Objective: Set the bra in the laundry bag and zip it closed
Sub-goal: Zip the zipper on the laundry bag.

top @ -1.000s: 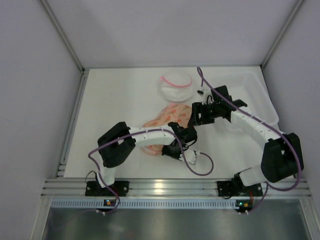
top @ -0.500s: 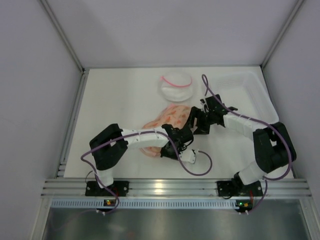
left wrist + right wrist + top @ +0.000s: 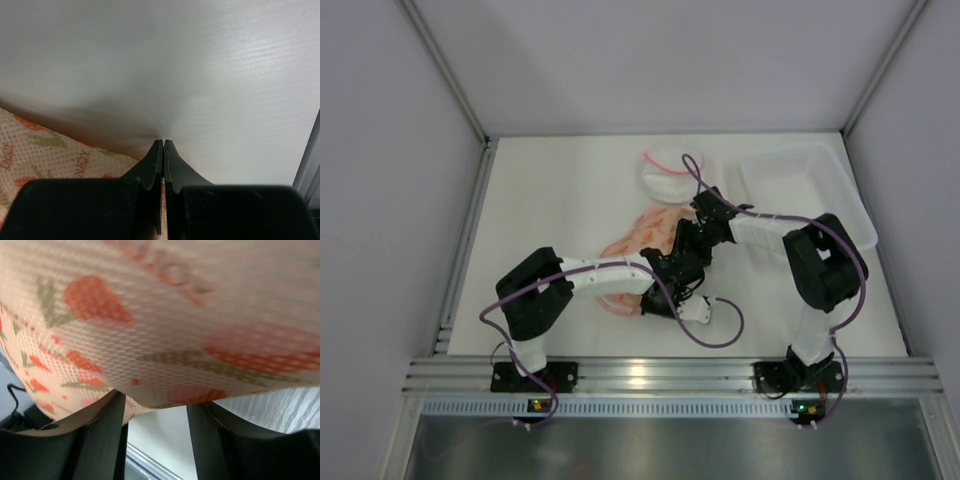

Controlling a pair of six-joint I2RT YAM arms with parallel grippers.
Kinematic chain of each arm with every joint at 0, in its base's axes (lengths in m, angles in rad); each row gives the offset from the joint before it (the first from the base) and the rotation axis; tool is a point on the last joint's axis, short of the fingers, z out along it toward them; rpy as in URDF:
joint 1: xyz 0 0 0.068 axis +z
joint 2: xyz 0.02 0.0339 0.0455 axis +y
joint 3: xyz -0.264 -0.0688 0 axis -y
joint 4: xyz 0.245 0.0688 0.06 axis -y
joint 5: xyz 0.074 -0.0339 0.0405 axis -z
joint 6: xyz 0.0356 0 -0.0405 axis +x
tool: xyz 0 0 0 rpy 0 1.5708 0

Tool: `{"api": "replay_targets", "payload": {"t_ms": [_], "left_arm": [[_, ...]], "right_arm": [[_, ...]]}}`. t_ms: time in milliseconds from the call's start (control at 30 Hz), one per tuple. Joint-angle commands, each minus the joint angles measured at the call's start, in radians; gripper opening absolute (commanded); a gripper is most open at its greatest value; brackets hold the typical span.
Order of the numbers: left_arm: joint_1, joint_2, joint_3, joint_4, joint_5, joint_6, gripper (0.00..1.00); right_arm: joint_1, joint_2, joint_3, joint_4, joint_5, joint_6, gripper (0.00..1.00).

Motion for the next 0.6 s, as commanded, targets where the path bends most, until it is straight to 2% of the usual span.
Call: {"api": "replay_targets", "payload": {"t_ms": [0, 133, 333, 467, 567], "left_arm": [[-0.003, -0.067, -0.006, 0.024, 0.060, 0.044, 0.00], [-0.035, -0.111, -0.074, -0.002, 0.066, 0.135, 0.00], [-0.050, -0.151, -0.109, -0.120, 0.141, 0.173, 0.00], [-0.065, -0.208, -0.126, -0.206, 0.244, 0.217, 0.00], [-0.088, -0.202, -0.129, -0.188, 0.219, 0.167, 0.00]], "right_arm": [[0.008, 0.076, 0.124, -0.075, 0.143, -0.101, 0.52], [-0.006, 0.202, 0.280, -0.158, 0.200, -0.207, 0.51], [-0.023, 0.270, 0.320, -0.181, 0.208, -0.254, 0.43], [-0.024, 0.304, 0.381, -0.201, 0.220, -0.279, 0.43], [-0.029, 0.330, 0.446, -0.206, 0.158, -0.314, 0.47]]}}
